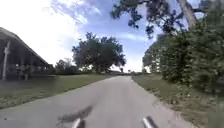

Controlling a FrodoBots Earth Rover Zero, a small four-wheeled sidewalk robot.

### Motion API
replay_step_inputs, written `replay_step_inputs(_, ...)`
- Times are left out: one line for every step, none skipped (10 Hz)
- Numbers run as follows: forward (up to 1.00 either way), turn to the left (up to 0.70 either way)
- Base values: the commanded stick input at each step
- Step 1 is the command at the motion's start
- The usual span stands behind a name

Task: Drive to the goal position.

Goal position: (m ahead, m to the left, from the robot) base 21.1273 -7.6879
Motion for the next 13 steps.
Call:
replay_step_inputs(0.69, 0.03)
replay_step_inputs(0.69, 0.03)
replay_step_inputs(0.69, 0.03)
replay_step_inputs(0.69, 0.03)
replay_step_inputs(0.69, 0.03)
replay_step_inputs(0.69, 0.03)
replay_step_inputs(0.69, 0.03)
replay_step_inputs(0.69, 0.03)
replay_step_inputs(0.69, 0.03)
replay_step_inputs(0.69, 0.03)
replay_step_inputs(0.69, 0.03)
replay_step_inputs(0.69, 0.03)
replay_step_inputs(0.69, 0.03)
